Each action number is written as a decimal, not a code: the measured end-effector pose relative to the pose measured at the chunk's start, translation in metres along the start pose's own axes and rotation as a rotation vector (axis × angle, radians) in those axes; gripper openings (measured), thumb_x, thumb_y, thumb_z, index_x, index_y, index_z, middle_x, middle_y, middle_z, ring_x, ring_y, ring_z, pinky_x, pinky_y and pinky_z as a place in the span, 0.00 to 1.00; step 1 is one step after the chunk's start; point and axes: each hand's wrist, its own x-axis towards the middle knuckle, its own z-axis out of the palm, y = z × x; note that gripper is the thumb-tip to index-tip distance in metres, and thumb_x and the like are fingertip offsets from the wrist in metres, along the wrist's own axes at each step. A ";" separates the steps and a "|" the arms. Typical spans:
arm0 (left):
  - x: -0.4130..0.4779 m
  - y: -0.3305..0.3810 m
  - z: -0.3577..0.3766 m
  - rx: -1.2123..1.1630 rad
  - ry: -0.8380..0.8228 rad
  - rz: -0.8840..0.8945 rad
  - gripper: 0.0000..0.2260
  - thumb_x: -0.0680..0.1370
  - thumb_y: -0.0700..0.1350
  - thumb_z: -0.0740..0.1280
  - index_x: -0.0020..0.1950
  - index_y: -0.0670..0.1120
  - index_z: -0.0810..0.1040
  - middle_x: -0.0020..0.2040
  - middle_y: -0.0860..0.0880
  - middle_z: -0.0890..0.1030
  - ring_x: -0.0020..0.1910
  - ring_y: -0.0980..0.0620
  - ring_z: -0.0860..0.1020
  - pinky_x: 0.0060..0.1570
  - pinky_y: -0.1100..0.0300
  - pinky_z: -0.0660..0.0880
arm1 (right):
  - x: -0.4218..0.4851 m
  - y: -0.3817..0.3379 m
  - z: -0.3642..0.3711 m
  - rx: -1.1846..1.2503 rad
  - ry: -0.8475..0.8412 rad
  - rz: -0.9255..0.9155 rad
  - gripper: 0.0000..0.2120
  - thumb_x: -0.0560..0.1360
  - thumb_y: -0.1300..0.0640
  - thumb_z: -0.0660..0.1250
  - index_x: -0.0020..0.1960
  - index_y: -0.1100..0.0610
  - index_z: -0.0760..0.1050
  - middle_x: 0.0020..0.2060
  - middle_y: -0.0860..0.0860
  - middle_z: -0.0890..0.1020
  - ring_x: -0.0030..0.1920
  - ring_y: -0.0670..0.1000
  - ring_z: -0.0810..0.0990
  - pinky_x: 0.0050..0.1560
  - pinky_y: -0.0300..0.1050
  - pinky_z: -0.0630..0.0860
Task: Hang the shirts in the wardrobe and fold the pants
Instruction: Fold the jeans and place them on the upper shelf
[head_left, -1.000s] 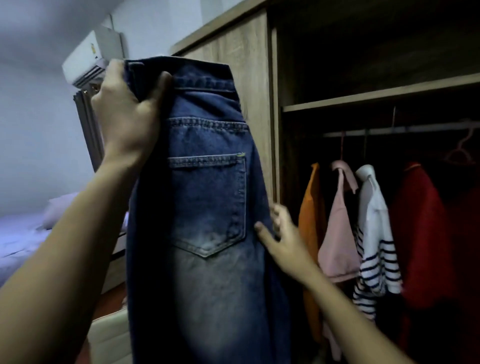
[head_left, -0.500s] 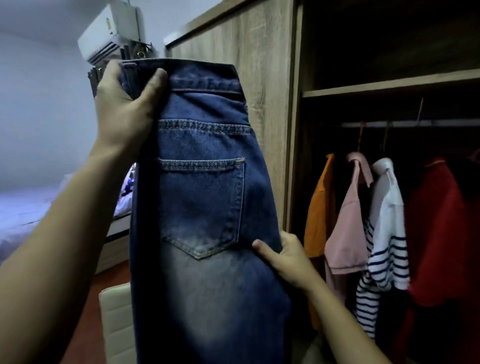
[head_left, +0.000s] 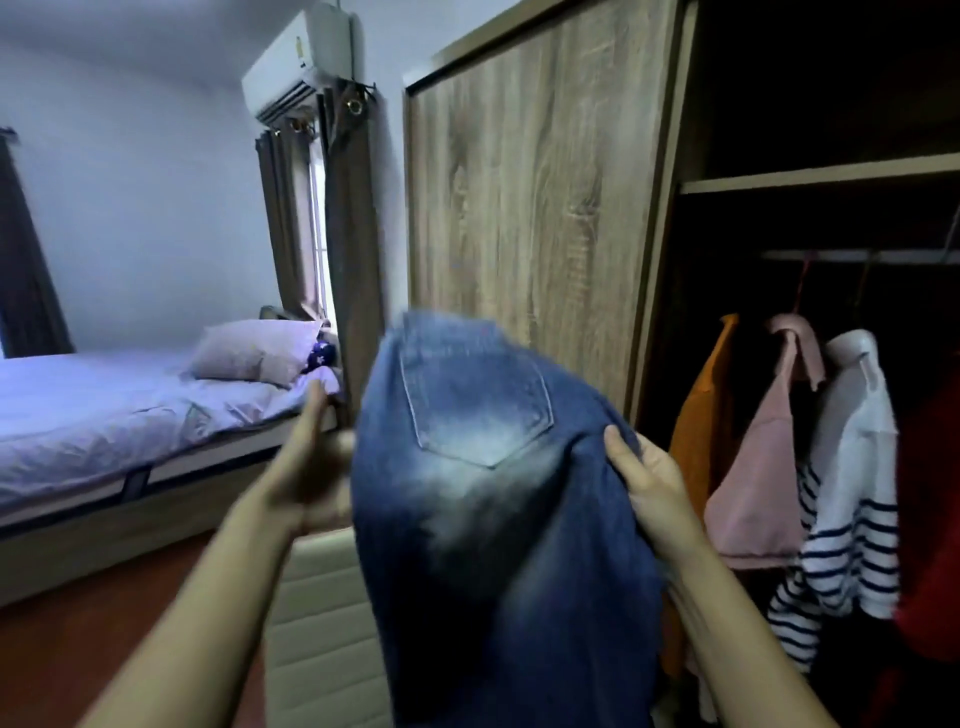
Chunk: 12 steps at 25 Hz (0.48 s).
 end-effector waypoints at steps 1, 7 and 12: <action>-0.002 -0.014 0.004 0.009 0.067 -0.036 0.29 0.71 0.64 0.67 0.56 0.39 0.81 0.53 0.38 0.82 0.50 0.44 0.81 0.54 0.51 0.75 | -0.005 0.000 -0.003 -0.083 0.013 0.003 0.22 0.62 0.39 0.73 0.47 0.54 0.82 0.44 0.51 0.86 0.46 0.47 0.84 0.41 0.35 0.78; -0.016 -0.055 0.004 0.361 0.391 0.147 0.07 0.68 0.42 0.73 0.42 0.40 0.82 0.38 0.46 0.84 0.37 0.52 0.81 0.35 0.66 0.77 | -0.049 0.018 -0.032 -0.428 -0.087 0.087 0.14 0.72 0.66 0.68 0.55 0.55 0.76 0.46 0.47 0.85 0.49 0.42 0.82 0.46 0.31 0.76; -0.045 -0.080 0.001 0.522 0.530 0.298 0.14 0.69 0.48 0.74 0.46 0.37 0.82 0.42 0.42 0.84 0.41 0.48 0.80 0.40 0.59 0.77 | -0.079 0.043 -0.024 -0.627 0.182 -0.076 0.11 0.77 0.62 0.63 0.56 0.49 0.75 0.43 0.35 0.82 0.49 0.33 0.78 0.48 0.23 0.71</action>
